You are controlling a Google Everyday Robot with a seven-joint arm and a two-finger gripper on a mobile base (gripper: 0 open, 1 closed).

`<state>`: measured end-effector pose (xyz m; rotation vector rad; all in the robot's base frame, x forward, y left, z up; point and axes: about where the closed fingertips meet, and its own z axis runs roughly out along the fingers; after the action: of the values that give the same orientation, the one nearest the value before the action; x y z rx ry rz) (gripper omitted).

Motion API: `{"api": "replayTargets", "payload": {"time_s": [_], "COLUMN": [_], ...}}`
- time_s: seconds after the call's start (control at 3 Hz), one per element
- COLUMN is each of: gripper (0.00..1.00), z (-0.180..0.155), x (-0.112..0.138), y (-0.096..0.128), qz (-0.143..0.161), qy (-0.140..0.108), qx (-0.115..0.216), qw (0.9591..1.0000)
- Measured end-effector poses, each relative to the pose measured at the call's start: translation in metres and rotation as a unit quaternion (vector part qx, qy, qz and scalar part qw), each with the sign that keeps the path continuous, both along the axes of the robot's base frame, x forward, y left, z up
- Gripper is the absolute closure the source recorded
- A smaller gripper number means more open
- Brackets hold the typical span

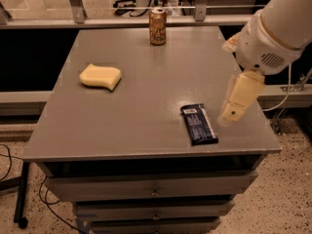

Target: Pick sponge

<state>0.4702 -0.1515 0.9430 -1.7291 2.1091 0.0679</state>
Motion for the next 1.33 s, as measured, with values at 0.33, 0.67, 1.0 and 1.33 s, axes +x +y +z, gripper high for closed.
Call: {"api": "replayTargets", "payload": {"time_s": [0.33,0.67,1.0,1.33], "gripper": [0.0,0.0,0.0,0.0], "z": [-0.021,-0.019,-0.016,-0.013], "x": [0.037,0.068,0.073,0.073], "y": [0.073,0.152,0.157,0.16], "qz": [0.041,0.064,0.061,0.058], "qy": [-0.009,-0.023,-0.034,-0.036], "qx": [0.079,0.161,0.169,0.178], "qw": [0.996,0.9846,0.9832,0.9817]}}
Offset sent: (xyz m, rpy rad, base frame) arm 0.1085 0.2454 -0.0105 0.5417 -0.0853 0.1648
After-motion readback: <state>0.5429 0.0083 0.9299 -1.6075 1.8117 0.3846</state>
